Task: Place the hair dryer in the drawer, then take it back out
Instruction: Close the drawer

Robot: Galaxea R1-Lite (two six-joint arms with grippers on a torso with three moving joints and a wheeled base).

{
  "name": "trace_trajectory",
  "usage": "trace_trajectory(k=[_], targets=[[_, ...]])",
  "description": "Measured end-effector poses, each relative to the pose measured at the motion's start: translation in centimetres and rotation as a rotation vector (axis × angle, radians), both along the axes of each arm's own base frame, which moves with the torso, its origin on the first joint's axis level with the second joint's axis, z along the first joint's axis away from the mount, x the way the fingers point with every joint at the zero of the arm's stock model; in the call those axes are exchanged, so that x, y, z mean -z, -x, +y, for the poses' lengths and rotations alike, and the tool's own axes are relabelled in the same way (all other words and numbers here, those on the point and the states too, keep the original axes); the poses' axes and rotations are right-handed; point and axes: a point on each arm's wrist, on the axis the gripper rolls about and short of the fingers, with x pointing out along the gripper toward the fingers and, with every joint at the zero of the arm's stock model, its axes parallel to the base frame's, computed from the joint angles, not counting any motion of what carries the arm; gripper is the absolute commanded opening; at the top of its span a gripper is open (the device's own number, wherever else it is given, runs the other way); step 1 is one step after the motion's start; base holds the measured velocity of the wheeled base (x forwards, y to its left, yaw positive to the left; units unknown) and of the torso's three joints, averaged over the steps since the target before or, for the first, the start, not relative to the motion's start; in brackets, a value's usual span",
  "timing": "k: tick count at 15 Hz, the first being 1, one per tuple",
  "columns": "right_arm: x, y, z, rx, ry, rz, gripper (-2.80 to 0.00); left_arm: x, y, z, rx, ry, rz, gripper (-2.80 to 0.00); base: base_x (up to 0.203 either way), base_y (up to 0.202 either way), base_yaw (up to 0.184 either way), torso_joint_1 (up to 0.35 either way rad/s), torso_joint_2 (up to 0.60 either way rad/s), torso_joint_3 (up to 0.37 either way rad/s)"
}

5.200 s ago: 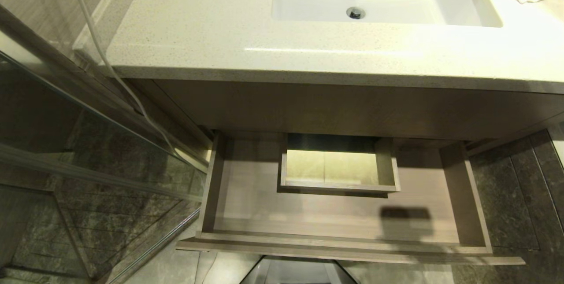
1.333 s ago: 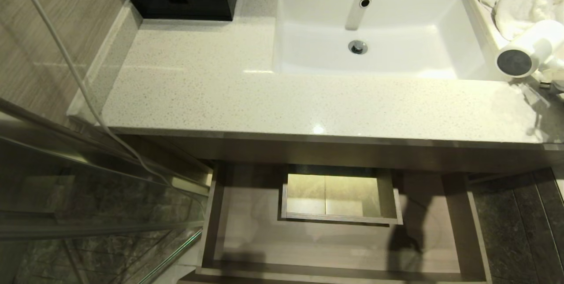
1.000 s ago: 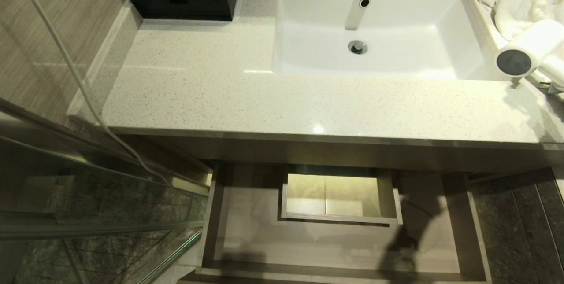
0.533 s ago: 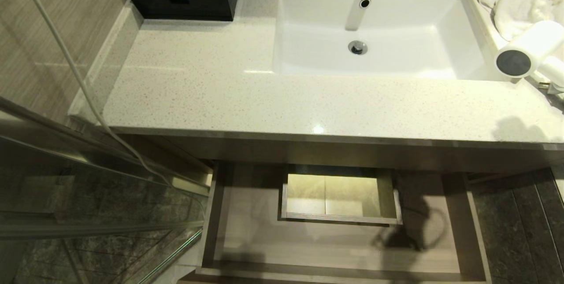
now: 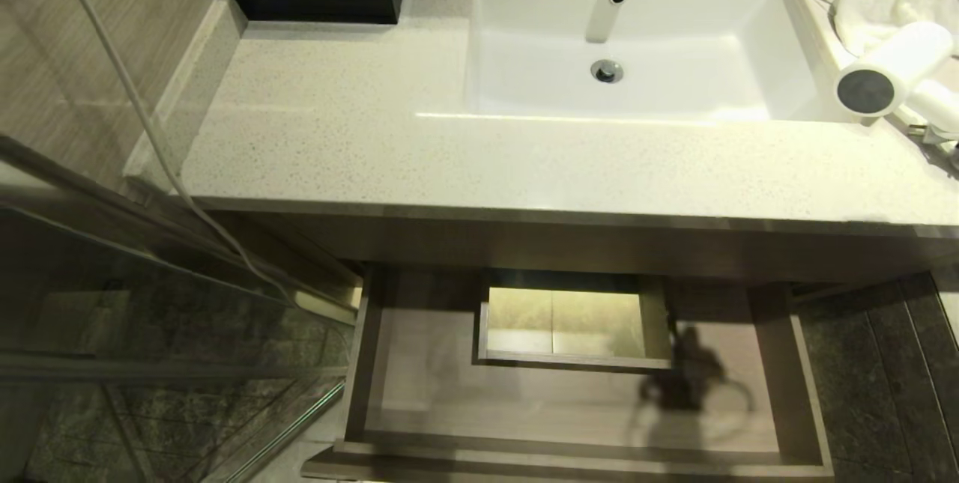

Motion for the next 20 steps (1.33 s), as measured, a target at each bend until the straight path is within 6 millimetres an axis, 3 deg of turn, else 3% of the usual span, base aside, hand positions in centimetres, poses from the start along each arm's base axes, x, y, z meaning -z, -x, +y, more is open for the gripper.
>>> trace_trajectory(k=[8, 20], targets=[[2.6, 2.1, 1.0, -0.018, -0.015, -0.108, -2.80, 0.0, 0.0, 0.0, 0.000, 0.000, 0.000, -2.80, 0.000, 0.000, 0.000, -0.268, 0.02, -0.248], [3.7, 2.1, 1.0, -0.010, -0.020, -0.114, -2.80, 0.0, 0.0, 0.0, 0.000, 0.000, 0.000, -2.80, 0.000, 0.000, 0.000, -0.193, -0.11, -0.303]])
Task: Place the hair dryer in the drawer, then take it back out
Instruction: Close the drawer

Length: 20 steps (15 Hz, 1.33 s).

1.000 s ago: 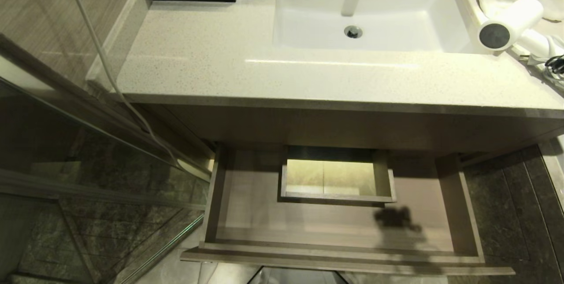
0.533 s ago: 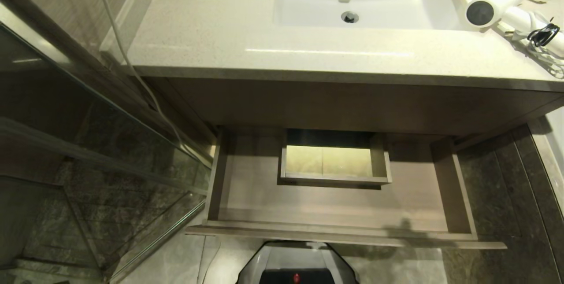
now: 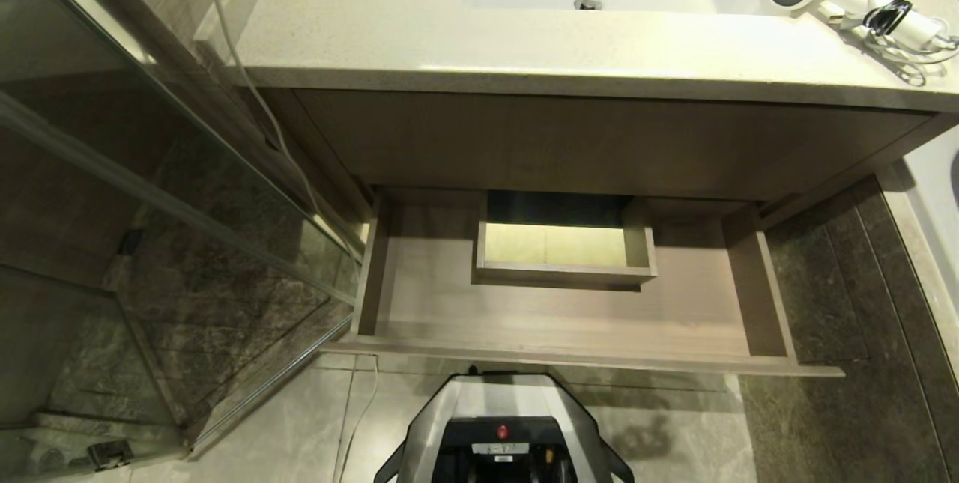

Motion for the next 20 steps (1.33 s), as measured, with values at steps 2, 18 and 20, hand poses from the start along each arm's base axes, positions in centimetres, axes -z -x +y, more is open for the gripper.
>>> trace_trajectory(k=[2, 18, 20], targets=[[0.19, 0.04, 0.01, 0.001, -0.001, 0.003, -2.80, 0.01, 0.00, 0.00, 0.000, 0.000, 0.001, -2.80, 0.000, 0.000, 0.000, -0.247, 0.23, -0.001], [0.90, -0.07, -0.02, 0.000, 0.001, -0.003, -2.80, 0.00, 0.00, 0.00, 0.000, 0.000, 0.000, -2.80, 0.000, 0.000, 0.000, -0.208, 0.34, 0.126], [1.03, -0.12, -0.04, 0.001, 0.000, -0.001, -2.80, 0.00, 0.00, 0.00, 0.000, 0.000, 0.000, -2.80, 0.000, 0.000, 0.000, -0.319, 0.49, 0.166]])
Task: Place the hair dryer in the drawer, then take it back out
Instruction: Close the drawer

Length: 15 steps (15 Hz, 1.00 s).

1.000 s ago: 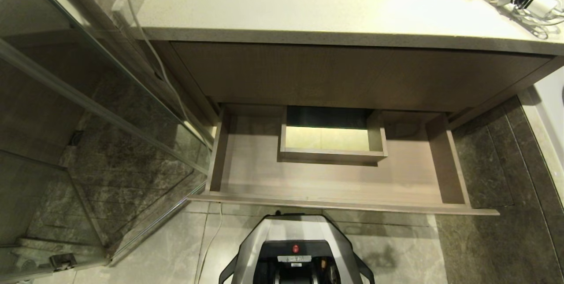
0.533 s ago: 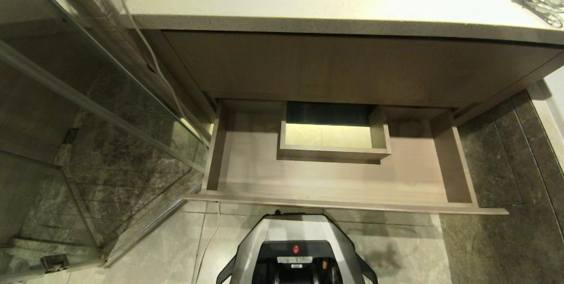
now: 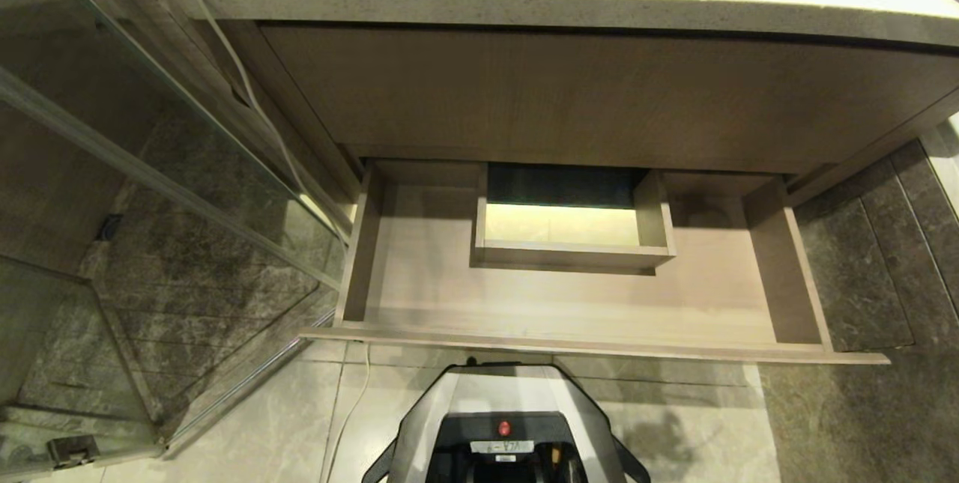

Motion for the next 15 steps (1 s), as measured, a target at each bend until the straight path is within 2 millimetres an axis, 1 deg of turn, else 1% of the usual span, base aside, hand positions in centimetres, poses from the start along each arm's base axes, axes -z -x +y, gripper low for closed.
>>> trace_trajectory(k=[5, 7, 10, 15], targets=[[0.13, -0.06, -0.02, 0.000, -0.001, 0.002, -2.80, -0.02, 0.00, 0.00, 0.000, 0.000, -0.001, -2.80, 0.000, 0.000, 0.000, -0.367, 0.53, 0.159], [0.14, -0.12, -0.03, 0.000, 0.002, -0.007, -2.80, -0.02, 0.00, 0.00, 0.000, 0.000, -0.001, -2.80, 0.000, 0.000, 0.000, -0.265, 0.39, 0.112], [0.24, -0.16, -0.05, 0.000, 0.002, -0.005, -2.80, -0.01, 0.00, 0.00, 0.001, 0.000, -0.001, -2.80, 0.000, 0.000, 0.000, -0.095, 0.40, 0.301], [0.85, -0.39, -0.10, -0.002, -0.003, 0.010, -2.80, 0.01, 0.00, 0.00, 0.000, 0.000, 0.001, -2.80, 0.000, 0.000, 0.000, -0.026, 0.41, 0.386]])
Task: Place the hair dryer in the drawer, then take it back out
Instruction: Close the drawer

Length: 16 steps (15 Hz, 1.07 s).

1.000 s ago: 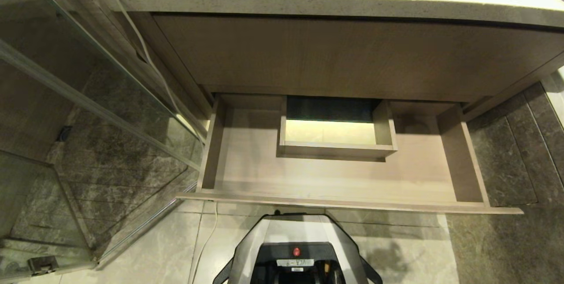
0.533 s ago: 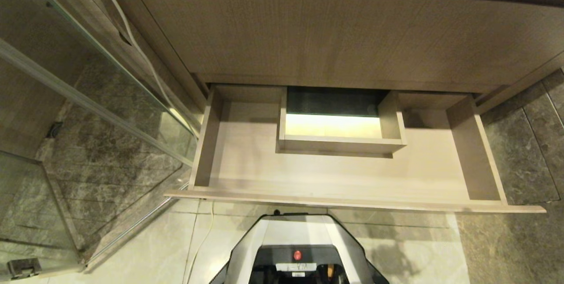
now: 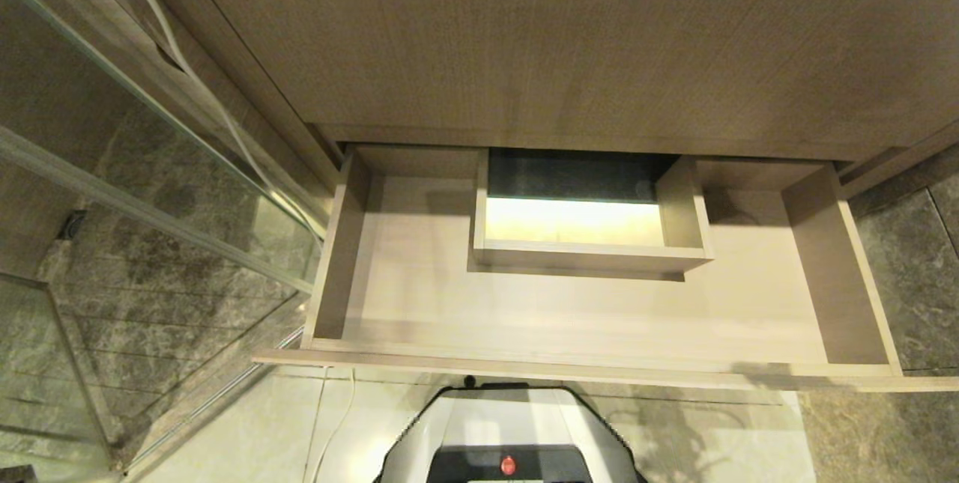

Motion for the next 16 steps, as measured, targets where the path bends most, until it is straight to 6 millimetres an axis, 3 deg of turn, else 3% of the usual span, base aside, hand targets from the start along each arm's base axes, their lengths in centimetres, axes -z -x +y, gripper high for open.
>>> trace_trajectory(k=[10, 13, 16], targets=[[0.6, -1.6, -0.2, -0.026, -0.007, 0.064, -2.80, 0.0, 0.0, 0.0, 0.001, 0.000, -0.002, -2.80, 0.000, 0.000, 0.000, -0.025, 0.39, 0.362], [1.8, -2.1, -0.4, -0.022, -0.045, 0.188, -2.80, 0.0, 0.0, 0.0, 0.001, 0.000, 0.000, -2.80, 0.000, 0.000, 0.000, 0.103, 0.14, 0.258], [4.5, -1.8, -0.7, -0.008, -0.101, 0.431, -2.80, 0.0, 0.0, 0.0, 0.001, 0.000, 0.000, -2.80, 0.000, 0.000, 0.000, 0.107, 0.04, 0.121]])
